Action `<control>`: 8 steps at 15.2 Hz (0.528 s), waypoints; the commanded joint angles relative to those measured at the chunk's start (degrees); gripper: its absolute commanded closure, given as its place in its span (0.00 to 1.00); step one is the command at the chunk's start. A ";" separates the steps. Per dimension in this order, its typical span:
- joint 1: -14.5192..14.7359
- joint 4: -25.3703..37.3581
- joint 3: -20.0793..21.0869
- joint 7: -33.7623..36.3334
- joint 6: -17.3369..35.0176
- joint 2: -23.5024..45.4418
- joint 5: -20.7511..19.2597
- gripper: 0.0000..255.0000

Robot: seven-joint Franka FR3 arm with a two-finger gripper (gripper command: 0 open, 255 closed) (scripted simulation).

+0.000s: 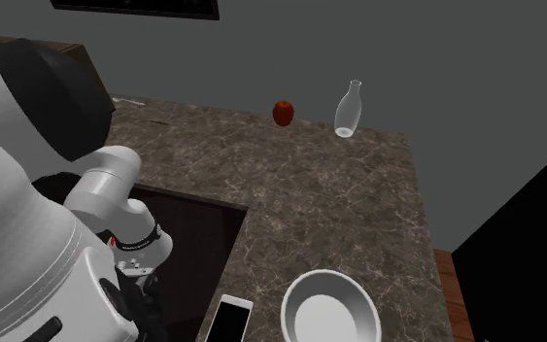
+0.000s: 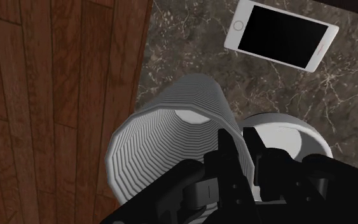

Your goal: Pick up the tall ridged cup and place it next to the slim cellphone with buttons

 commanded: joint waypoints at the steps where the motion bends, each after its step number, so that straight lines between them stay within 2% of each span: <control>1: 1.14 2.69 -3.50 -2.98 0.69 2.68 0.65 1.00; 2: 1.89 4.41 -5.60 -4.75 0.89 4.25 1.24 1.00; 8: 1.44 -0.34 -6.61 -4.46 5.29 3.76 0.31 1.00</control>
